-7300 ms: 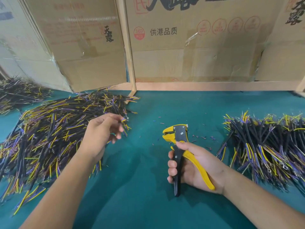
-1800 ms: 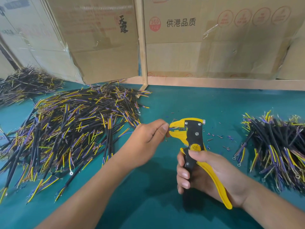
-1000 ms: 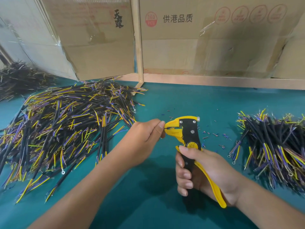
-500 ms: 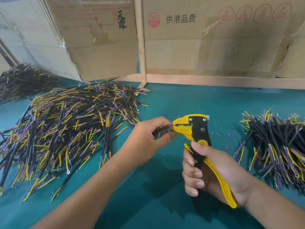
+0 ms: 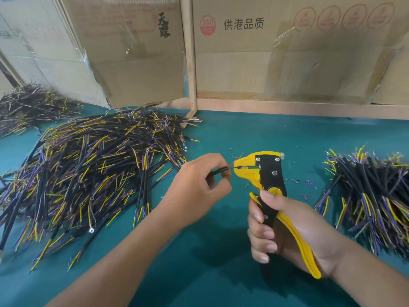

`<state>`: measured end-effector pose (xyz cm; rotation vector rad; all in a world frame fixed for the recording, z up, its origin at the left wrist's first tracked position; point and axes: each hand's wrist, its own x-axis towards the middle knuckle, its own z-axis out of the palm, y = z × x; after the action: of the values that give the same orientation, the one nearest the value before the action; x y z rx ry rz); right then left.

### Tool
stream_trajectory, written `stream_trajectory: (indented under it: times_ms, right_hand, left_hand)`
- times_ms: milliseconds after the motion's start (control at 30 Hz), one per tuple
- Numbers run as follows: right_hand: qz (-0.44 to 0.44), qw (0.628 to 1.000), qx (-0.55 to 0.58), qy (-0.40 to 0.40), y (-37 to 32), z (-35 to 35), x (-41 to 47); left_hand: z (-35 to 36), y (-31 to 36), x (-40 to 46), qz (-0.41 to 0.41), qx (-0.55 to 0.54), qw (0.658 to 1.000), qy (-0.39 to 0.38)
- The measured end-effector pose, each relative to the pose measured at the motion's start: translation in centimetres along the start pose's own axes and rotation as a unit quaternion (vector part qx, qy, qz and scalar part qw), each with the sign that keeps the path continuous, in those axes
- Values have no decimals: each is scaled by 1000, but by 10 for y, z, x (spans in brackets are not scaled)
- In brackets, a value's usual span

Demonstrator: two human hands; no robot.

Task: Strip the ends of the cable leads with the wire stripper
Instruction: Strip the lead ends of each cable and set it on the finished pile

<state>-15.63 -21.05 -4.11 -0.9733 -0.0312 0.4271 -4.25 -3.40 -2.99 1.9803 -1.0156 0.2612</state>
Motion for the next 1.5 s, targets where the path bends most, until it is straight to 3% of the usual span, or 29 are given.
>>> stream_trajectory:
  times_ms: [200, 467, 833, 1100, 1500]
  right_hand:
    - [-10, 999, -19, 33, -5, 1, -2]
    - [-3, 996, -74, 58, -4, 7, -7]
    - [-8, 990, -95, 102, -6, 11, -7]
    - [8, 986, -127, 110, -9, 13, -9]
    - [27, 981, -123, 146, -15, 21, -20]
  left_hand:
    - [-5, 0, -1, -8, -49, 998, -28]
    - [-16, -4, 2, 75, 36, 994, -76]
    - [-23, -11, 2, 110, 66, 986, -106]
    - [-37, -16, 4, 76, 10, 982, -173]
    - [-38, -19, 6, 58, 17, 981, -184]
